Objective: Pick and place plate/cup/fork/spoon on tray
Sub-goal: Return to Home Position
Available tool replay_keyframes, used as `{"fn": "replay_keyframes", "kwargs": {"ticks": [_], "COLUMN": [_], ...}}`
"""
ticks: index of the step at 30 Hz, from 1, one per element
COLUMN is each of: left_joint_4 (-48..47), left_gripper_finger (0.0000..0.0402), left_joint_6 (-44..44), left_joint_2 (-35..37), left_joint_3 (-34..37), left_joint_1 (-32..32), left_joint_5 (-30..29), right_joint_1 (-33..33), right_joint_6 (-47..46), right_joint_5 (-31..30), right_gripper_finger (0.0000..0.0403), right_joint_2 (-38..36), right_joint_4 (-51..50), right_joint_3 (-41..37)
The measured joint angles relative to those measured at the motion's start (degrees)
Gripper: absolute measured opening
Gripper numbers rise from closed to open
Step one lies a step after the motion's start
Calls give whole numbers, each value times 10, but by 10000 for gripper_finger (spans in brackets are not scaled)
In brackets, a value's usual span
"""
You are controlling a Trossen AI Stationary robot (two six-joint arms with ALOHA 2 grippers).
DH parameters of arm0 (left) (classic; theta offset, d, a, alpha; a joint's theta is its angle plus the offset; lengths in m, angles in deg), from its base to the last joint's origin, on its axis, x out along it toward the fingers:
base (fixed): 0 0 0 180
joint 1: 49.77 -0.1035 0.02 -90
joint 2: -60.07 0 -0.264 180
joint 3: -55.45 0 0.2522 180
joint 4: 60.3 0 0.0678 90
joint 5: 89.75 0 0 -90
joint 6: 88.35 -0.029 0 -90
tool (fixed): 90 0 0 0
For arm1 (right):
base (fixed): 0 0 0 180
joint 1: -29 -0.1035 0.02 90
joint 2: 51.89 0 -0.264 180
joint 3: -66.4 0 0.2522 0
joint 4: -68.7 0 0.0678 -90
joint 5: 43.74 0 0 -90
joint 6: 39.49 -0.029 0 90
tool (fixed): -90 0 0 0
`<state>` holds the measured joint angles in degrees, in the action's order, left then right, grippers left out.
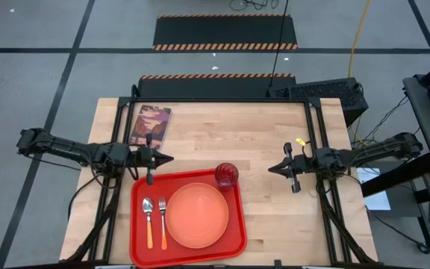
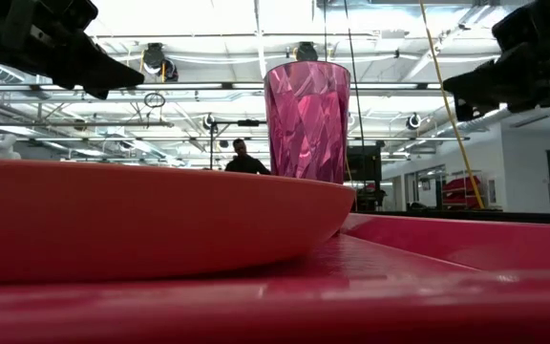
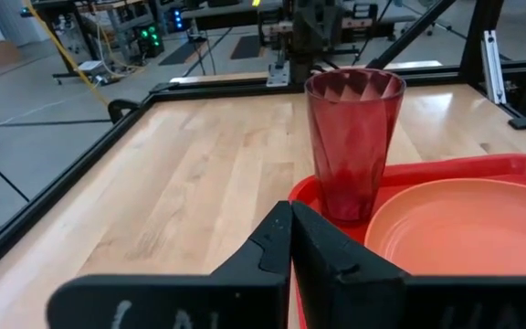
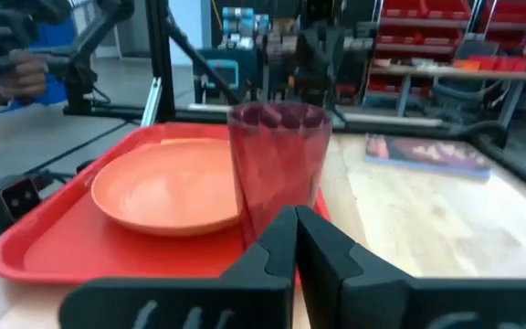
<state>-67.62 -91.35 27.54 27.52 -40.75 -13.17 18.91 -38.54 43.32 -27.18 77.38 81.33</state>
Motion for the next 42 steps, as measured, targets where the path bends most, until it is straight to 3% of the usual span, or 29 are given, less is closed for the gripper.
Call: {"fn": "replay_keyframes", "kwargs": {"ticks": [20, 33, 42], "left_joint_4": [-2, 19, 21], "left_gripper_finger": [4, 18, 19], "left_joint_6": [-8, -23, -18], "left_joint_2": [0, 0, 0], "left_joint_3": [0, 0, 0], "left_joint_1": [0, 0, 0], "left_joint_5": [1, 1, 1], "right_joint_1": [0, 35, 56], "right_joint_6": [18, 52, 22], "right_joint_5": [-27, 7, 17], "right_gripper_finger": [0, 0, 0], "right_joint_2": [-243, -246, -245], "right_joint_4": [-195, -193, -202], "right_joint_3": [-2, -3, -3]}}
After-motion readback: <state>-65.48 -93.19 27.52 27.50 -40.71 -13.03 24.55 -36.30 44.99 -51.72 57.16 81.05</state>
